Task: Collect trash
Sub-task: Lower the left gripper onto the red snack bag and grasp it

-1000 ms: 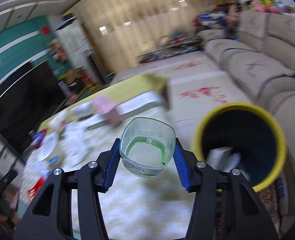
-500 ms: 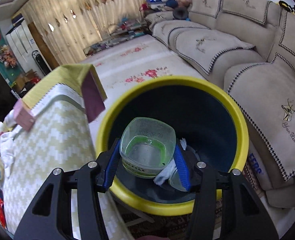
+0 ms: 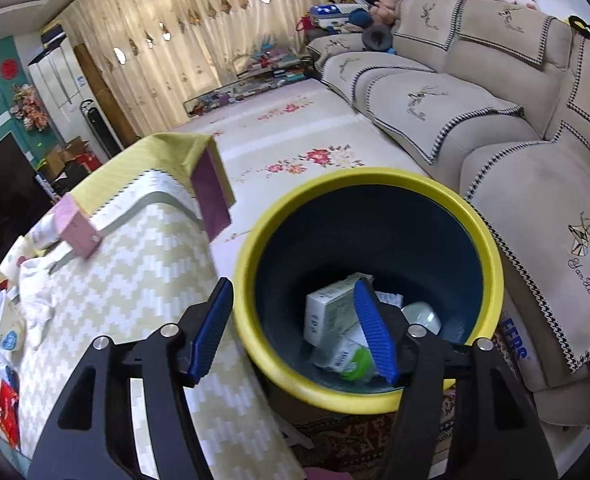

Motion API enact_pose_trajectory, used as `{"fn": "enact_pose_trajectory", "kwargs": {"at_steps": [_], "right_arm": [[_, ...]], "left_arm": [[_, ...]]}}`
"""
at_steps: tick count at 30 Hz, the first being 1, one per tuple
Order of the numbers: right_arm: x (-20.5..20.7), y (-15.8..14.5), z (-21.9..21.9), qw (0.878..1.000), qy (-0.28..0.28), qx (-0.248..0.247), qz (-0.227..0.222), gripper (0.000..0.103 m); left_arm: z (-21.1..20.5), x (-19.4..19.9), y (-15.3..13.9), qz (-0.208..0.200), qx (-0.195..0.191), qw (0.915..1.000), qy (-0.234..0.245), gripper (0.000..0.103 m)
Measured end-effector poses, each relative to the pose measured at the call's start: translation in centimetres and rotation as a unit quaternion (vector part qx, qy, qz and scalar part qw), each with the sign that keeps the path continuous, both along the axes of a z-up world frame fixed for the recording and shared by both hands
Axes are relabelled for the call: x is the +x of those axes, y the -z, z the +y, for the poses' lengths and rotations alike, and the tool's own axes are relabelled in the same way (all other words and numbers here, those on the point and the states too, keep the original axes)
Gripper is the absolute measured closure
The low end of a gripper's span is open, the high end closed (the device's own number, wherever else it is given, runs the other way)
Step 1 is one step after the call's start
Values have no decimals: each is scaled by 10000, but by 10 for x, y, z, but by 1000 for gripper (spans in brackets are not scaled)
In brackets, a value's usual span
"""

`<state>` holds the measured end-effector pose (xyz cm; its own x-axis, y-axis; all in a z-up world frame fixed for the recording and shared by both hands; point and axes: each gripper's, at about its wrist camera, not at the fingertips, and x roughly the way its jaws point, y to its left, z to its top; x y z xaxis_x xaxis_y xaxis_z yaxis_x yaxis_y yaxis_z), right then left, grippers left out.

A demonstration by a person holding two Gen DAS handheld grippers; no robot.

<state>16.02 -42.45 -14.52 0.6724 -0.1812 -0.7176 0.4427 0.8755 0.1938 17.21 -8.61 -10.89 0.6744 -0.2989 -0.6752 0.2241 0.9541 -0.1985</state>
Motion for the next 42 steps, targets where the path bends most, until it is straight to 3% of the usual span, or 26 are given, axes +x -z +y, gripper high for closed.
{"fn": "enact_pose_trajectory", "kwargs": {"at_steps": [5,15,31,34,37,39,42], "right_arm": [[1,-7,18,9997,-227,9,-34,42],[3,-10,33,9992,-411,2,-1,42],[5,-7,37,9986,-515,56,62,40],[5,-6,36,9987,-508,74,64,40],[4,-6,35,9987,-501,91,55,40],[4,-5,35,9987,-504,100,50,40],[4,-5,35,9986,-516,109,48,40]], "left_arm": [[16,-6,6,124,-16,9999,59,5],[22,3,26,326,363,9976,497,5],[7,12,59,762,867,9892,900,5],[5,10,60,708,1061,9879,878,12],[7,8,59,636,1230,9872,797,27],[10,6,57,629,1167,9881,786,37],[13,2,54,631,1114,9885,803,42]]}}
